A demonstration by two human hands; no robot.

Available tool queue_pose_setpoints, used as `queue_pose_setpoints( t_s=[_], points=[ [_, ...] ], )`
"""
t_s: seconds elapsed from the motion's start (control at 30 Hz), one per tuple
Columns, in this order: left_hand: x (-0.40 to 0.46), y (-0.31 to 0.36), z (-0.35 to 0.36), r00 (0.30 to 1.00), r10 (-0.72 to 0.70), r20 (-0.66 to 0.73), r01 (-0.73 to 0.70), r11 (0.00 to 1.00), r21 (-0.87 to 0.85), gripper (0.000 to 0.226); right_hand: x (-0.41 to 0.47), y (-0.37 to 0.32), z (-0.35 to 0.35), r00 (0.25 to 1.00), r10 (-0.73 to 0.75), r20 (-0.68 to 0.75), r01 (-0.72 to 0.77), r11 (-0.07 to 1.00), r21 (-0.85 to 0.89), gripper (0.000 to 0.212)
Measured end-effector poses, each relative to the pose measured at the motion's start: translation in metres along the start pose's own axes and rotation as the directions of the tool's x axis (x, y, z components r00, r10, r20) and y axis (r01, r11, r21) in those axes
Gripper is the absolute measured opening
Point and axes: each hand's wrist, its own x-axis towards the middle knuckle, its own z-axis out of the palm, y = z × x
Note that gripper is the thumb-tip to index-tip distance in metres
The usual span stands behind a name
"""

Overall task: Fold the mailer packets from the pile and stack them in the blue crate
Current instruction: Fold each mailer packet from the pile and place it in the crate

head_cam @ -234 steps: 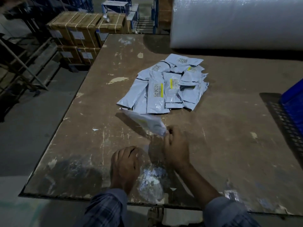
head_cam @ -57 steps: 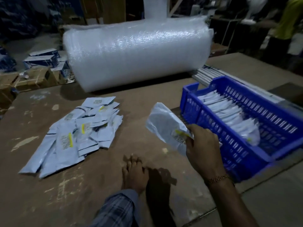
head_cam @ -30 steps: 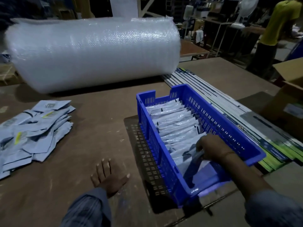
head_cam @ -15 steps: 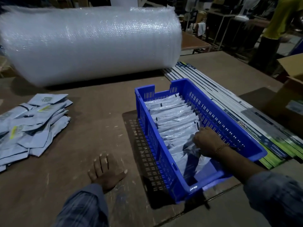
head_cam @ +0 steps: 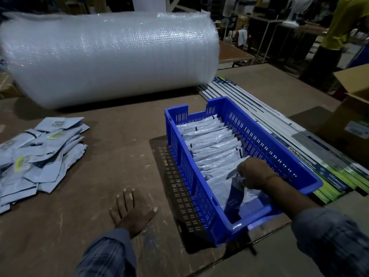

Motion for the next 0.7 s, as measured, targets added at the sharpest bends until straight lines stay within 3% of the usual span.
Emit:
queue_pose_setpoints(
  t_s=[0.1, 0.33, 0.47, 0.6, 0.7],
  points=[
    [0.005, -0.006, 0.008, 0.996, -0.006, -0.089, 0.008, 1.0, 0.019, 0.118, -0.001, -0.003, -0.004, 1.0, 0.0, -0.012, 0.0, 1.0, -0.012, 0.029],
    [0.011, -0.01, 0.013, 0.993, 0.014, -0.116, -0.011, 0.999, 0.03, 0.115, -0.005, -0.007, -0.009, 1.0, -0.002, 0.013, 0.003, 0.995, -0.096, 0.035],
    [0.006, -0.02, 0.019, 0.976, 0.067, -0.205, -0.068, 0.998, 0.003, 0.104, -0.008, -0.006, -0.012, 0.999, 0.042, 0.019, -0.04, 0.995, -0.089, 0.033],
    [-0.003, -0.046, 0.018, 0.934, 0.162, -0.318, -0.168, 0.986, 0.007, 0.087, -0.019, -0.012, -0.013, 0.979, 0.122, -0.161, -0.138, 0.986, -0.094, 0.028],
    [-0.01, -0.072, 0.012, 0.907, 0.148, -0.394, -0.181, 0.982, -0.048, 0.075, -0.03, -0.035, -0.024, 0.927, 0.202, -0.316, -0.162, 0.976, 0.146, 0.039]
  ],
)
